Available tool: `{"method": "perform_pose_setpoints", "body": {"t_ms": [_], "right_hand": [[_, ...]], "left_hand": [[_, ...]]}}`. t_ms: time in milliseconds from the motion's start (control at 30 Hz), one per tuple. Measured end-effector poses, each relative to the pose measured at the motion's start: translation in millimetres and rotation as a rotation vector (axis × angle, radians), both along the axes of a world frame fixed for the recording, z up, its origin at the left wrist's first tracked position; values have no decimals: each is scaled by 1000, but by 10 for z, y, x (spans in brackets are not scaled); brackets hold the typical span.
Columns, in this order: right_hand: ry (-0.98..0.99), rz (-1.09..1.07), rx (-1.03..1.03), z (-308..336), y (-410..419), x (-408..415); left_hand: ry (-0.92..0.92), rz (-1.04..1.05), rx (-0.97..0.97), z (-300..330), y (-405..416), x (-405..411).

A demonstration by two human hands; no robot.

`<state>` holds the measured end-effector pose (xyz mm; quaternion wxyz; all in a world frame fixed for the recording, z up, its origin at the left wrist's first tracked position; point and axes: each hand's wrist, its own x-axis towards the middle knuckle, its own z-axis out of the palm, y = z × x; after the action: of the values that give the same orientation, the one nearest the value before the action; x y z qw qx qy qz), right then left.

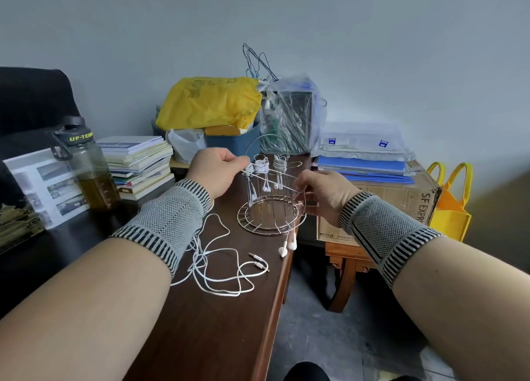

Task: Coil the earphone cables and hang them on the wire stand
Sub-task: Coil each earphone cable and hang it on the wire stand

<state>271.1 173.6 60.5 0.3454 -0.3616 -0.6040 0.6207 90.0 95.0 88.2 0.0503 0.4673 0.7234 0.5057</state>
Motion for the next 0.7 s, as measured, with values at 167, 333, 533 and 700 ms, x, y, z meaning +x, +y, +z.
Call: {"method": "perform_pose_setpoints", "body": {"t_ms": [167, 333, 533, 700], "right_hand": [[154, 32, -187, -18, 54, 55], [311, 88, -286, 9, 79, 83], [320, 158, -202, -13, 63, 75], [322, 264, -188, 3, 13, 34]], "left_hand": [[117, 2, -73, -25, -2, 38], [236, -41, -235, -51, -3, 19], [455, -114, -559, -47, 23, 153], [34, -340, -371, 101, 90, 511]]}}
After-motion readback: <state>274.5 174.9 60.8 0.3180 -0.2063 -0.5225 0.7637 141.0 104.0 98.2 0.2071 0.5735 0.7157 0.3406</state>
